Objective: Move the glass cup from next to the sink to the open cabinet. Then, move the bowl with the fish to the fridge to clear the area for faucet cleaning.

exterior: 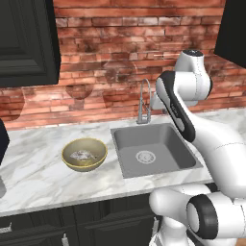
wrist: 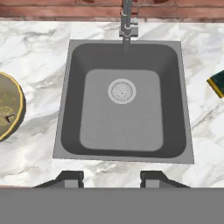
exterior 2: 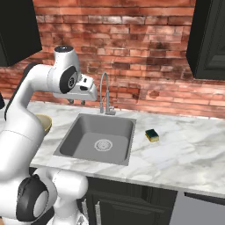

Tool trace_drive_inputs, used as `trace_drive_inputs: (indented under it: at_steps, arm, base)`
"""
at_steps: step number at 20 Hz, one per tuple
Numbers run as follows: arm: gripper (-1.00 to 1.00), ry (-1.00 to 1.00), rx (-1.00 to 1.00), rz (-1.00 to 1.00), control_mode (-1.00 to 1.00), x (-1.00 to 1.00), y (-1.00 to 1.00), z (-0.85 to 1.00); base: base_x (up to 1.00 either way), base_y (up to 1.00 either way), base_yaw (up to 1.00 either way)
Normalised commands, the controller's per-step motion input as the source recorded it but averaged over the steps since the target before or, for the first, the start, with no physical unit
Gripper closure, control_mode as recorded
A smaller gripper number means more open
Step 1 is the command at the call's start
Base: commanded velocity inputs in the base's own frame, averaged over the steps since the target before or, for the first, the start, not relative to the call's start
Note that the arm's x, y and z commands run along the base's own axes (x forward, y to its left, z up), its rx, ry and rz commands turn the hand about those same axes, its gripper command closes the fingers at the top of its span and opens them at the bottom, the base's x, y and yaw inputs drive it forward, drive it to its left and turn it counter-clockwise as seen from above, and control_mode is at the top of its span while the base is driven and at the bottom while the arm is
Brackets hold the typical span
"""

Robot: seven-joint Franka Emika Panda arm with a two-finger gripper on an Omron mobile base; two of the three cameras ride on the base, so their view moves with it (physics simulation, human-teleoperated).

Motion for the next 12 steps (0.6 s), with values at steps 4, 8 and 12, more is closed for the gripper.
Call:
trace_drive_inputs:
  at_steps: [4,8,12]
  arm:
    - [-1.00,0.00,0.00,0.00,-1.00,0.00,0.00,0.00]
    - [-1.00,0.00,0.00,0.00,-1.00,-0.06,0.01,0.00]
    - [-1.00,0.00,0.00,0.00,-1.00,-0.27,0.00,0.00]
  base:
    - [0.00,0.00,0.00]
    - [0.00,0.00,0.00]
    - [0.00,0.00,0.00]
